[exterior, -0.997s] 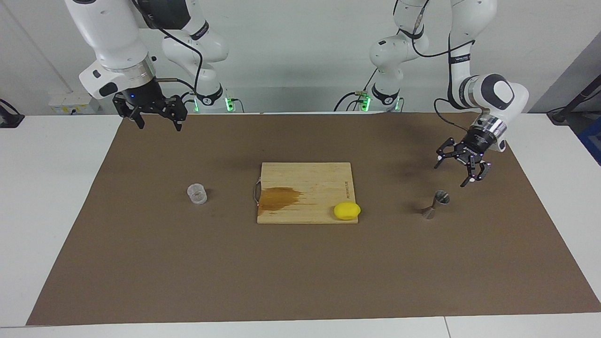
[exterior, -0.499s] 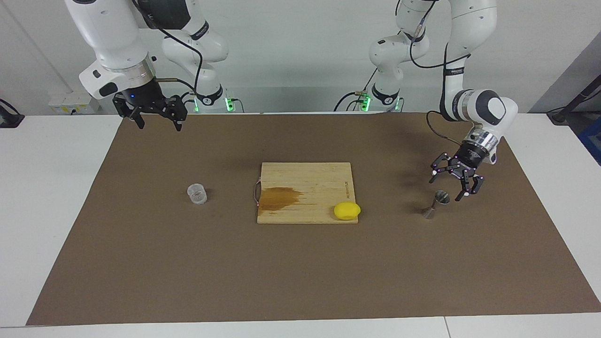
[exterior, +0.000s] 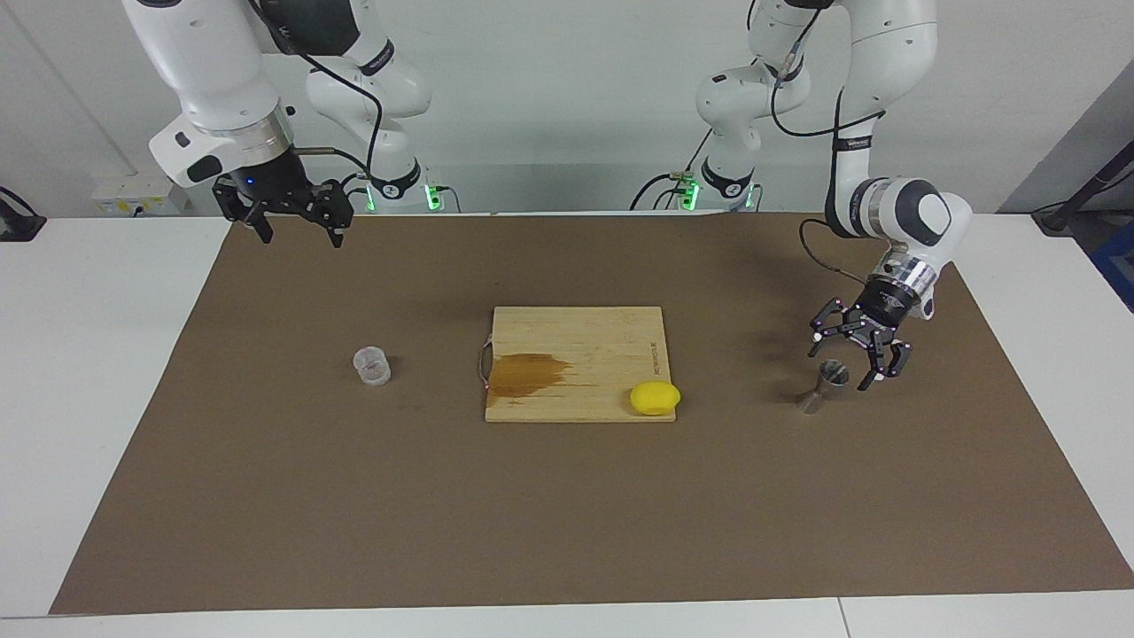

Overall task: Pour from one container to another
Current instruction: 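Close the left gripper on the metal cup and lift it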

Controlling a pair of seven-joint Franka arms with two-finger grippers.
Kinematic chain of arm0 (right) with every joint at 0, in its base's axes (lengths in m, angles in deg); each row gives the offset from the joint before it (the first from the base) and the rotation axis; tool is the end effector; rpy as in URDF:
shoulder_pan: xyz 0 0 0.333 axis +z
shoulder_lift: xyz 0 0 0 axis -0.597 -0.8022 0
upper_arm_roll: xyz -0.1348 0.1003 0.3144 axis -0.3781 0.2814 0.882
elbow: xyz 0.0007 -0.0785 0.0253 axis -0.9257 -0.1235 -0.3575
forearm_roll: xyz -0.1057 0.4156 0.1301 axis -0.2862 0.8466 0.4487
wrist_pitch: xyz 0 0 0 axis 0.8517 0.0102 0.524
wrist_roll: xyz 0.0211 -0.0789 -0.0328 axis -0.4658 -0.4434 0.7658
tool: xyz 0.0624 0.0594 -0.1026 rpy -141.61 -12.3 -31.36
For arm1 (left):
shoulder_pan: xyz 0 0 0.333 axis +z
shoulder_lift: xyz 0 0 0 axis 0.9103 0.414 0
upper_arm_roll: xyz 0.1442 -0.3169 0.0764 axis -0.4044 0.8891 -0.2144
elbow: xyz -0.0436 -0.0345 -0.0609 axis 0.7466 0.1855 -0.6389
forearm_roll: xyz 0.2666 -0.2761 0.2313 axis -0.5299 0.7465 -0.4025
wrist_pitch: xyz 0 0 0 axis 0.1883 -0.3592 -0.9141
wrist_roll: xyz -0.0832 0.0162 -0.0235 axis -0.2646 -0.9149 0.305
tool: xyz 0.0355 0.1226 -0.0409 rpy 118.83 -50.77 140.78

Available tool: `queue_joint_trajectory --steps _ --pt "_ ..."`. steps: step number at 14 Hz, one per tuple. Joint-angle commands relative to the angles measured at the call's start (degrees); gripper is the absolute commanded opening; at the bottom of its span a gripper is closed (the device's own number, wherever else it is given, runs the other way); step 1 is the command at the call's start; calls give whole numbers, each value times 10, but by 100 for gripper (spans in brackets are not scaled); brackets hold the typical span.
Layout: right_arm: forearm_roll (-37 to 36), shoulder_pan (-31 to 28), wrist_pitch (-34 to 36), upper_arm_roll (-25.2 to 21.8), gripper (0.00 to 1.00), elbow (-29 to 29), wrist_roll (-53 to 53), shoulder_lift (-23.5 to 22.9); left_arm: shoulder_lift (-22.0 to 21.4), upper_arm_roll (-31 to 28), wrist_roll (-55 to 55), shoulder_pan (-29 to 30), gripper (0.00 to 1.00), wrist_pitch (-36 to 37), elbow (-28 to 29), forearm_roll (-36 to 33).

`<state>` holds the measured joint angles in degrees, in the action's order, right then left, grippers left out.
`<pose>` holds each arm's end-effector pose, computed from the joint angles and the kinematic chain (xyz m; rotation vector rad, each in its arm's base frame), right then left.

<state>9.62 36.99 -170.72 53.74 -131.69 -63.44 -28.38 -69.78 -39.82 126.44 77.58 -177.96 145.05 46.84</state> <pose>0.6030 0.0433 0.6339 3.0855 -0.1075 -0.0805 0.5935 0.0679 0.2959 0.6771 1.9395 -0.6040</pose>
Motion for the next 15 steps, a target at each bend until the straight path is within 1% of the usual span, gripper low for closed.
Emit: queue_joint_trajectory --steps 1,7,9,11,12,14,15 --pt "15 -8 -7 2 100 -11 17 9 7 -4 -13 -9 92 -11 -6 15" --pt "15 -8 -8 2 100 -11 17 9 8 -3 -21 -9 77 -10 -5 15" --pt "14 -8 -7 2 100 -11 17 9 7 -3 -27 -9 77 -9 -4 15" --pt "15 -8 -7 2 100 -11 17 9 7 -3 -27 -7 71 -8 -2 15" --pt "15 -8 -7 2 100 -11 17 9 8 -3 -27 -7 67 -8 -2 15" --pt "14 -8 -7 2 100 -11 17 9 7 -3 -28 -7 53 -8 -2 15" --pt "15 -8 -7 2 100 -11 17 9 8 -3 -27 -9 37 -9 -2 15"
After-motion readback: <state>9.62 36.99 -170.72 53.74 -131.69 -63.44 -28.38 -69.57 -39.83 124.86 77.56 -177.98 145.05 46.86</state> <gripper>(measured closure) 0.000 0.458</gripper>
